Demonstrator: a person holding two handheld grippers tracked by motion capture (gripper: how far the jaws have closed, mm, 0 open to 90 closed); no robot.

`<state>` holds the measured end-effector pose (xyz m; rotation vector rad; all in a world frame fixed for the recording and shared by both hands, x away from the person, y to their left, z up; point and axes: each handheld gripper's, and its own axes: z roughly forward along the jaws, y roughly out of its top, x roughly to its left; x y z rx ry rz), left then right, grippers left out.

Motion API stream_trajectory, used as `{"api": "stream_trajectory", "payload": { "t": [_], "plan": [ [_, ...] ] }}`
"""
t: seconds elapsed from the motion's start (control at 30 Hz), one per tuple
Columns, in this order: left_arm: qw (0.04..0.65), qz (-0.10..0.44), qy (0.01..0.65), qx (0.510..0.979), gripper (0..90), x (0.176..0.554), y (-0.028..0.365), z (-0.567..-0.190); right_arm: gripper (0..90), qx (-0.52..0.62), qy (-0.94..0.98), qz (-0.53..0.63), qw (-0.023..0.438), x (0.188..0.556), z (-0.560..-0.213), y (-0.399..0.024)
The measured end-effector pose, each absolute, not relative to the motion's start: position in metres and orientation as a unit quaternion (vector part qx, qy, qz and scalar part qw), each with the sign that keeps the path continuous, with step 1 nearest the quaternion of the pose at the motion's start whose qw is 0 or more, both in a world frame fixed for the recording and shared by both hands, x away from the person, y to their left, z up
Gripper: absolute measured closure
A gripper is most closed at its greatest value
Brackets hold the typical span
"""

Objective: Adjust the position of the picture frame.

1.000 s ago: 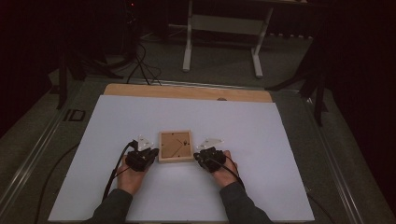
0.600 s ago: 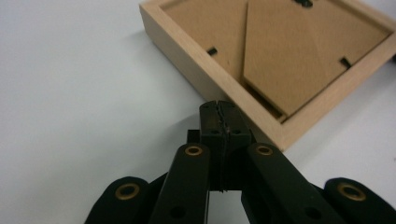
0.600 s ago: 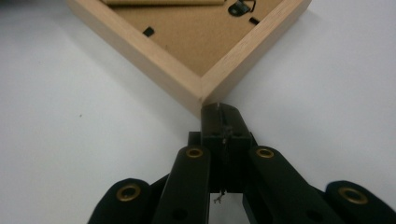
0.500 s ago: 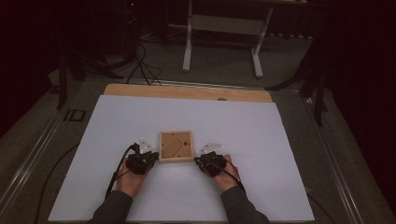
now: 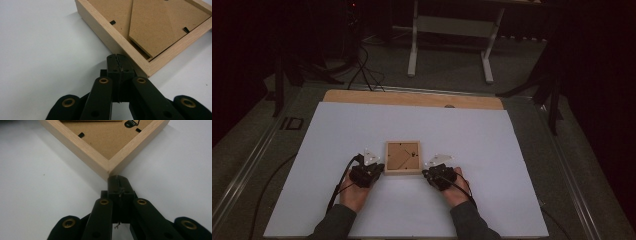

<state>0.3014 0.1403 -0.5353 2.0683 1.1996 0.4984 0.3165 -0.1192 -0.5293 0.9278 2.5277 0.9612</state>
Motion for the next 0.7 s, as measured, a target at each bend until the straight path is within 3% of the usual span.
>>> {"api": "stream_trajectory", "payload": {
  "t": [0.7],
  "plan": [
    [0.352,0.191,0.461,0.792,89.9,0.3048,0.1313,-0.5371,89.7,0.339,0.867,0.336,0.143,0.3168,-0.5300,-0.1291]
  ]
}}
